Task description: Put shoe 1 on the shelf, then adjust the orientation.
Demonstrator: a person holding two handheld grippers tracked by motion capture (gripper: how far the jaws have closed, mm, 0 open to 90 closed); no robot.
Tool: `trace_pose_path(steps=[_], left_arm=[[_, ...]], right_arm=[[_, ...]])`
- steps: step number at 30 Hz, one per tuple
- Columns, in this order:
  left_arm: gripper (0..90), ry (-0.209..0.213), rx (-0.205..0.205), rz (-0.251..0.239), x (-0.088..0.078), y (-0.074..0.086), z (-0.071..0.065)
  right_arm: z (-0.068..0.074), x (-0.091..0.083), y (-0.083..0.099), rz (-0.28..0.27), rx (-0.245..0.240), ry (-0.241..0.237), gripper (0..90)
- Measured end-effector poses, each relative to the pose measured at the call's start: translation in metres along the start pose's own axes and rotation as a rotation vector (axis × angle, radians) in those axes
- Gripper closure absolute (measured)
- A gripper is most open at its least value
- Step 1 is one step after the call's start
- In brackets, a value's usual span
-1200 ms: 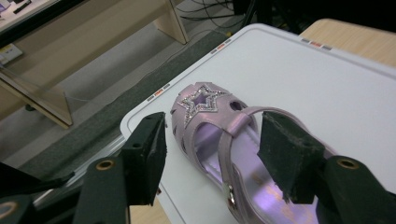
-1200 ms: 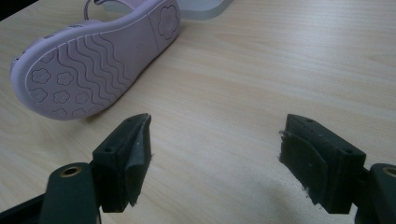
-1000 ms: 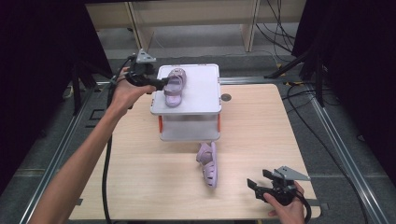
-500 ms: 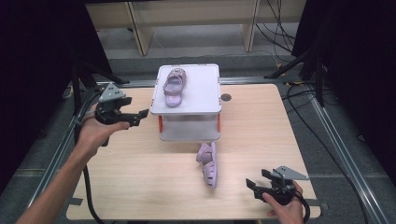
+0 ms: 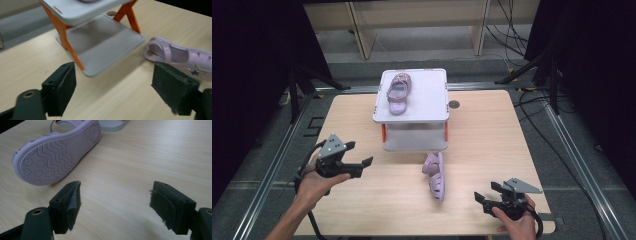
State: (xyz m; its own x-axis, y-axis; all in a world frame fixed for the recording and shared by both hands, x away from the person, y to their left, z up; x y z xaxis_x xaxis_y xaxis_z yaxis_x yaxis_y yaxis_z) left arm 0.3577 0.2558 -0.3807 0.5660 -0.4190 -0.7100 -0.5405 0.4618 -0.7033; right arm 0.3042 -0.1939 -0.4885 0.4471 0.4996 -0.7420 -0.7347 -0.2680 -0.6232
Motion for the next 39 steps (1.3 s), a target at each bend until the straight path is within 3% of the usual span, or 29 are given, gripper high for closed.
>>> trace_pose_path(steps=[1, 7, 14, 22, 23, 24, 27, 31, 32, 34, 36, 39], left_arm=[[17.7, 0.027, -0.011, 0.003, 0.004, 0.012, -0.004], [15.8, 0.021, -0.011, 0.022, 0.014, 0.043, -0.01], [15.7, 0.021, -0.02, 0.021, 0.019, 0.065, -0.013], [15.4, 0.018, -0.056, 0.022, 0.02, 0.097, -0.021], [15.2, 0.027, -0.054, 0.019, 0.021, 0.099, -0.022], [15.2, 0.017, -0.035, 0.034, 0.022, 0.103, -0.022], [15.1, 0.031, -0.055, 0.025, 0.024, 0.108, -0.027], [15.2, 0.015, -0.035, 0.037, 0.023, 0.111, -0.027], [15.1, 0.018, -0.042, 0.037, 0.023, 0.112, -0.028], [15.1, 0.021, -0.043, 0.035, 0.023, 0.116, -0.028], [15.2, 0.015, -0.045, 0.043, 0.023, 0.118, -0.028], [15.2, 0.005, -0.043, 0.076, 0.022, 0.126, -0.027]], right_arm=[[-0.004, 0.001, -0.001, -0.02, -0.039, 0.018, 24.4], [-0.003, 0.001, -0.001, -0.024, -0.038, -0.004, 24.4], [-0.001, 0.0, 0.0, -0.011, -0.033, -0.01, 24.4], [0.0, 0.003, -0.001, -0.025, -0.034, -0.009, 24.5], [0.001, 0.003, 0.0, -0.019, -0.015, -0.018, 24.5], [0.0, 0.003, -0.001, -0.021, -0.032, -0.012, 24.5], [0.0, 0.003, -0.001, -0.028, -0.052, -0.005, 24.5], [0.002, 0.003, -0.002, -0.027, -0.04, -0.03, 24.5], [0.001, 0.002, -0.001, -0.019, -0.052, 0.002, 24.5], [0.003, 0.002, -0.002, -0.012, -0.045, -0.019, 24.8], [0.002, 0.003, -0.003, -0.014, -0.062, -0.004, 25.3], [0.009, 0.003, -0.011, -0.035, -0.078, -0.034, 25.6]])
Point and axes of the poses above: each handheld gripper's, and its own axes: x roughly forward along the jaws, y roughly out of its underside, z roughly to its left, the point moved 3 cm from there along x, roughly forward along the jaws, and after that the axes turned 15 degrees about z, right-handed, at the moved point
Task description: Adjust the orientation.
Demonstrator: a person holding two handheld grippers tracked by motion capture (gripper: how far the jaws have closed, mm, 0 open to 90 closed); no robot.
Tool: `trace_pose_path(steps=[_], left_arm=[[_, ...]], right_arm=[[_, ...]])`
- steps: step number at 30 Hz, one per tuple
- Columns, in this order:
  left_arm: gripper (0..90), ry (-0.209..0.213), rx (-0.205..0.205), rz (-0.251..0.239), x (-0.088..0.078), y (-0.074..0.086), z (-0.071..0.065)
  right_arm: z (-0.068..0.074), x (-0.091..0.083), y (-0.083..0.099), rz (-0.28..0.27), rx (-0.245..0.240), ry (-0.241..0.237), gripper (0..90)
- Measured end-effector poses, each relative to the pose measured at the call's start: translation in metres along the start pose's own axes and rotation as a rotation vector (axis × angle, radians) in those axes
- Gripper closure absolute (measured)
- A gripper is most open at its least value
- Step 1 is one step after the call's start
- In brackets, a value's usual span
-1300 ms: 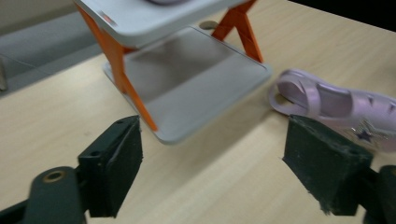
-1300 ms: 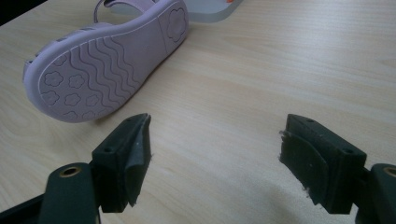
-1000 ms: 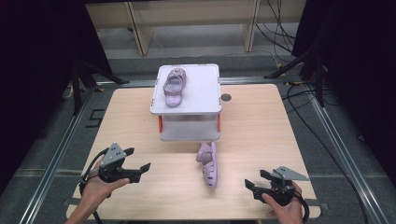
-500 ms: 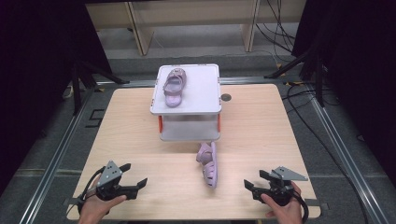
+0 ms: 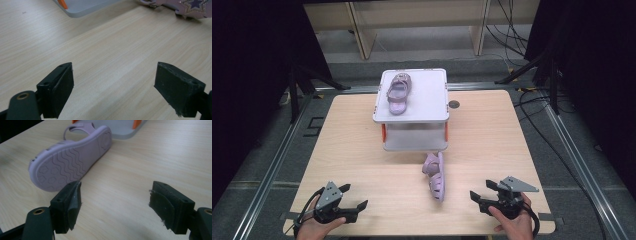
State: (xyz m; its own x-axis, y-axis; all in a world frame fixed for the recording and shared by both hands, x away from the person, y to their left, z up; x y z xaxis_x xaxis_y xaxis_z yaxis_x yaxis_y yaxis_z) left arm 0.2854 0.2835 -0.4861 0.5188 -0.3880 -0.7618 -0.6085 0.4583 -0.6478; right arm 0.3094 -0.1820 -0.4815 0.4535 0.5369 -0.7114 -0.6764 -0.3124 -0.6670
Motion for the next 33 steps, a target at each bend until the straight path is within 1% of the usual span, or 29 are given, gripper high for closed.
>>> trace_pose_path(steps=[1, 3, 4, 5, 6, 7, 8, 9, 10, 11, 12, 13, 14, 15, 16, 17, 18, 20, 21, 22, 24, 27, 28, 29, 30, 31, 33], left_arm=[[15.2, 0.009, -0.011, -0.005, 0.001, 0.002, -0.001], [15.3, 0.009, -0.01, -0.003, 0.002, 0.003, 0.0], [15.3, 0.004, -0.011, 0.016, 0.001, 0.004, 0.002], [15.3, 0.008, -0.022, 0.001, 0.002, 0.003, 0.002], [15.3, 0.008, -0.022, 0.001, 0.002, 0.003, 0.002], [15.3, 0.009, -0.012, 0.004, 0.002, 0.003, 0.003], [15.3, 0.008, -0.014, 0.002, 0.002, 0.003, 0.003], [15.4, 0.008, -0.014, 0.002, 0.002, 0.003, 0.003], [15.4, -0.006, 0.001, 0.018, 0.002, 0.004, 0.005], [15.4, -0.006, -0.002, 0.024, 0.004, 0.005, 0.005], [15.4, 0.002, -0.013, 0.02, 0.005, 0.005, 0.004], [15.5, 0.01, -0.021, 0.007, 0.005, 0.005, 0.003], [15.5, 0.007, -0.014, 0.008, 0.004, 0.004, 0.004], [15.5, 0.002, -0.008, 0.01, 0.004, 0.004, 0.005], [15.5, 0.002, -0.008, 0.01, 0.004, 0.004, 0.005], [15.5, 0.002, -0.011, 0.012, 0.004, 0.005, 0.005], [15.5, 0.008, -0.021, 0.013, 0.004, 0.005, 0.005], [15.5, 0.012, -0.021, 0.006, 0.004, 0.005, 0.004], [15.5, 0.012, -0.021, 0.006, 0.004, 0.005, 0.004], [15.5, 0.007, -0.002, 0.031, 0.005, 0.006, 0.004], [15.5, 0.008, 0.004, 0.038, 0.005, 0.006, 0.004], [15.5, 0.008, 0.005, 0.038, 0.005, 0.006, 0.004], [15.5, 0.019, -0.018, 0.019, 0.006, 0.006, 0.003], [15.5, 0.019, -0.018, 0.019, 0.006, 0.006, 0.003], [15.5, 0.023, -0.028, 0.017, 0.007, 0.006, 0.003], [15.5, 0.023, -0.028, 0.017, 0.007, 0.006, 0.003], [15.5, 0.021, -0.029, 0.02, 0.007, 0.006, 0.004]], right_arm=[[0.002, 0.001, -0.004, -0.013, -0.021, -0.009, 26.0], [0.008, 0.001, -0.014, -0.025, -0.048, -0.019, 26.0], [0.013, 0.001, -0.018, -0.031, -0.055, -0.03, 26.1], [0.014, 0.001, -0.024, -0.042, -0.103, -0.021, 26.7], [0.014, 0.001, -0.024, -0.042, -0.103, -0.021, 26.7], [0.022, 0.003, -0.033, -0.064, -0.133, -0.042, 32.3], [0.026, 0.003, -0.037, -0.066, -0.155, -0.045, 35.4], [0.026, 0.003, -0.037, -0.066, -0.155, -0.045, 35.4], [0.03, 0.005, -0.043, -0.079, -0.182, -0.064, 35.4], [0.037, 0.009, -0.053, -0.063, -0.215, -0.073, 35.5], [0.04, 0.013, -0.059, -0.07, -0.234, -0.07, 36.3], [0.042, 0.016, -0.064, -0.06, -0.25, -0.07, 38.5], [0.046, 0.019, -0.068, -0.039, -0.255, -0.089, 39.8], [0.048, 0.023, -0.073, -0.045, -0.286, -0.08, 40.3], [0.049, 0.027, -0.078, -0.04, -0.304, -0.076, 41.0], [0.049, 0.027, -0.078, -0.04, -0.304, -0.076, 41.0], [0.053, 0.034, -0.084, -0.02, -0.308, -0.087, 41.7], [0.054, 0.041, -0.091, -0.004, -0.331, -0.091, 41.6], [0.054, 0.041, -0.091, -0.004, -0.331, -0.091, 41.6], [0.056, 0.048, -0.098, 0.006, -0.333, -0.103, 41.6], [0.058, 0.053, -0.103, 0.018, -0.337, -0.117, 41.6], [0.061, 0.06, -0.111, 0.044, -0.367, -0.126, 41.8], [0.062, 0.063, -0.114, 0.05, -0.37, -0.129, 41.8], [0.062, 0.063, -0.114, 0.05, -0.37, -0.129, 41.8], [0.063, 0.069, -0.118, 0.062, -0.375, -0.132, 41.4], [0.063, 0.069, -0.118, 0.062, -0.375, -0.132, 41.4], [0.063, 0.076, -0.124, 0.084, -0.39, -0.139, 41.3]])
Point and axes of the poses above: each handheld gripper's, and its own axes: x roughly forward along the jaws, y roughly out of its underside, z roughly to its left, the point moved 3 cm from there along x, roughly forward along the jaws, and after that the axes turned 15 degrees about z, right-handed, at the moved point
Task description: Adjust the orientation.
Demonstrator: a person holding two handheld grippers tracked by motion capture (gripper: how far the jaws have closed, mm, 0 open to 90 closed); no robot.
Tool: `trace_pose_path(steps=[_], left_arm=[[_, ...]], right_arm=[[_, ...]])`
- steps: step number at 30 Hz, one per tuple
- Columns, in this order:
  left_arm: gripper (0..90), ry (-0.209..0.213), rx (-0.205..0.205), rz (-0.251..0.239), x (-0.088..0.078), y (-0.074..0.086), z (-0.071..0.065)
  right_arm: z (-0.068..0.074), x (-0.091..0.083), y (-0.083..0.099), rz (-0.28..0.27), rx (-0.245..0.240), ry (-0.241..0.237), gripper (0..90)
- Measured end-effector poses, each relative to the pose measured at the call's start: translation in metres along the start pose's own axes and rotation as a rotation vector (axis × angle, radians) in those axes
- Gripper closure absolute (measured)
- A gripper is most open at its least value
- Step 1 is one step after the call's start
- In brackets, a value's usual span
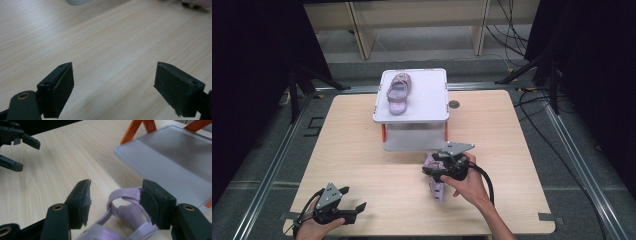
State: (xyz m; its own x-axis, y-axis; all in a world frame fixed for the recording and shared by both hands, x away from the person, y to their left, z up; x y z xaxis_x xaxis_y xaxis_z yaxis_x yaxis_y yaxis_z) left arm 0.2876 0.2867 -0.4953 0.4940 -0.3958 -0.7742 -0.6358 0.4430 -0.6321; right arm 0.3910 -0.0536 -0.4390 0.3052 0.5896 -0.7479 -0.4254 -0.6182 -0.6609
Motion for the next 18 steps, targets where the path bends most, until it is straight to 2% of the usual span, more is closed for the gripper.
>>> trace_pose_path(steps=[2, 4, 6, 11, 13, 14, 16, 17, 18], left_arm=[[15.5, 0.001, 0.003, 0.004, 0.001, 0.0, 0.001], [15.5, -0.01, 0.027, 0.028, 0.0, 0.001, 0.002], [15.5, 0.013, 0.007, 0.01, 0.002, 0.0, 0.0], [15.5, 0.011, 0.015, 0.01, 0.001, 0.0, 0.0], [15.5, 0.008, 0.012, 0.011, 0.002, 0.0, 0.0], [15.5, 0.008, 0.012, 0.011, 0.002, 0.0, 0.0], [15.5, 0.01, 0.013, 0.015, 0.002, 0.0, 0.001], [15.5, -0.003, 0.032, 0.034, 0.001, 0.001, 0.003], [15.5, -0.002, 0.027, 0.033, 0.001, 0.001, 0.003]], right_arm=[[-0.001, 0.002, -0.002, 0.007, -0.001, 0.0, 41.3], [-0.003, 0.008, -0.009, 0.038, -0.014, -0.002, 40.3], [-0.004, 0.013, -0.014, 0.059, -0.037, 0.003, 40.0], [-0.003, 0.026, -0.027, 0.109, -0.049, -0.027, 37.9], [-0.003, 0.033, -0.031, 0.128, -0.069, -0.03, 37.8], [-0.004, 0.036, -0.032, 0.156, -0.085, -0.037, 37.7], [-0.003, 0.039, -0.034, 0.168, -0.09, -0.043, 37.8], [-0.002, 0.046, -0.034, 0.192, -0.102, -0.043, 37.8], [-0.003, 0.046, -0.034, 0.219, -0.108, -0.048, 37.8]])
Point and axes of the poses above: each handheld gripper's, and its own axes: x roughly forward along the jaws, y roughly out of its underside, z roughly to its left, the point moved 3 cm from there along x, roughly forward along the jaws, and after that the axes turned 15 degrees about z, right-handed, at the moved point
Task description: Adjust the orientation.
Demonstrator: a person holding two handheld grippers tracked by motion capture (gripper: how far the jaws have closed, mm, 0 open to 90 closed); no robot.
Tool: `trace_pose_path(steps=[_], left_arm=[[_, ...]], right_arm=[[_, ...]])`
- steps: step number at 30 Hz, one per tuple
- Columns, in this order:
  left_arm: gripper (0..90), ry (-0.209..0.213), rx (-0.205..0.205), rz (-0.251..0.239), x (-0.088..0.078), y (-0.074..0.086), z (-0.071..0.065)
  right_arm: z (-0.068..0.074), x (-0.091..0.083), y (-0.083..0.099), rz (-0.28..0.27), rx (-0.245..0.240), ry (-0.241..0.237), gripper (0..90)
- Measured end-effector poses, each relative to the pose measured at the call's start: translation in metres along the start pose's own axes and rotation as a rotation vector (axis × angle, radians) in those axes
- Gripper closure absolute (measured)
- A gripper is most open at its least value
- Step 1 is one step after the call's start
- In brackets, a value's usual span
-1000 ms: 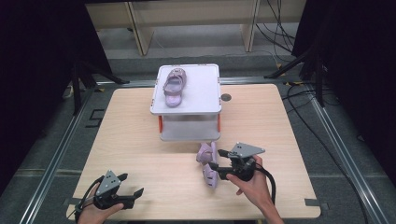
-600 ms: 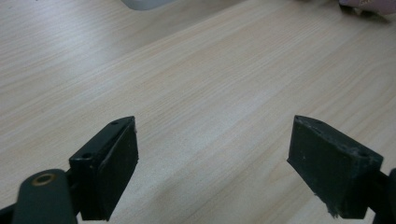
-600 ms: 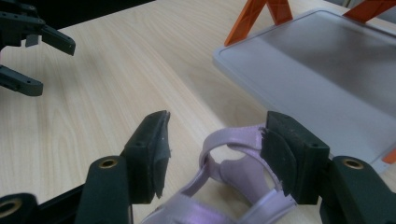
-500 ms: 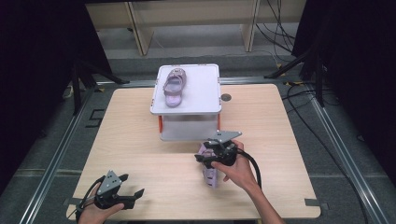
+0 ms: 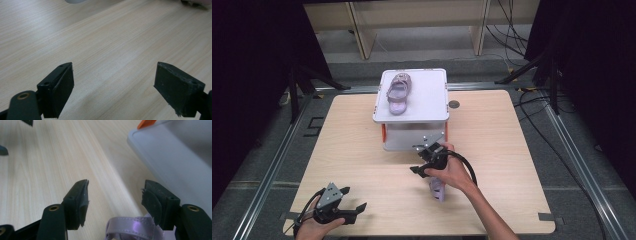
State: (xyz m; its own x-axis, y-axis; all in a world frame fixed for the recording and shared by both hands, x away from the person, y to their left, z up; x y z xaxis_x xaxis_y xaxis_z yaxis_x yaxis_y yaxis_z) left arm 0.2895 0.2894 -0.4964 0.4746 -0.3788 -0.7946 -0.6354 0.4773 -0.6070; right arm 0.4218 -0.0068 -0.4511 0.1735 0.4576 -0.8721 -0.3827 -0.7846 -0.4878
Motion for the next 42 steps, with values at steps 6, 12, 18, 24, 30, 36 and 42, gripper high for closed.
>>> trace_pose_path(steps=[6, 12, 18, 24, 30, 36, 42], left_arm=[[15.5, -0.001, 0.001, 0.002, -0.001, 0.0, 0.001], [15.5, 0.015, -0.02, -0.01, 0.0, -0.001, -0.002], [15.5, -0.001, -0.008, 0.005, 0.0, -0.001, -0.001], [15.5, 0.001, -0.006, 0.01, 0.0, -0.001, -0.001], [15.6, 0.0, 0.002, 0.009, -0.001, 0.0, -0.002], [15.6, -0.002, 0.016, 0.009, -0.001, -0.001, -0.002], [15.6, -0.001, 0.018, 0.015, -0.001, -0.001, -0.002]], right_arm=[[-0.003, -0.002, 0.012, 0.001, 0.015, 0.018, 38.7], [-0.009, -0.017, 0.03, -0.016, 0.054, 0.043, 40.9], [-0.021, -0.018, 0.064, 0.008, 0.107, 0.01, 49.4], [-0.017, -0.026, 0.065, -0.052, 0.082, -0.01, 43.5], [-0.021, -0.045, 0.07, -0.078, 0.094, 0.069, 41.9], [-0.027, -0.042, 0.088, -0.04, 0.119, 0.089, 40.3], [-0.022, -0.05, 0.106, -0.027, 0.166, 0.095, 39.2]])
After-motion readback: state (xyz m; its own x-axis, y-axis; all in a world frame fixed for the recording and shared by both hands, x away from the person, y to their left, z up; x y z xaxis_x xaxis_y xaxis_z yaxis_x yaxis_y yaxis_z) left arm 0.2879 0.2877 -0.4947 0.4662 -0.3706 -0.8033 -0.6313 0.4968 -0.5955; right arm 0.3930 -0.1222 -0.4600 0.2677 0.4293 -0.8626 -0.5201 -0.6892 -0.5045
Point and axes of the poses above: each handheld gripper's, and its own axes: x roughly forward along the jaws, y roughly out of its underside, z roughly to its left, the point moved 3 cm from there along x, roughly forward along the jaws, and after that the axes turned 15 degrees about z, right-handed, at the moved point
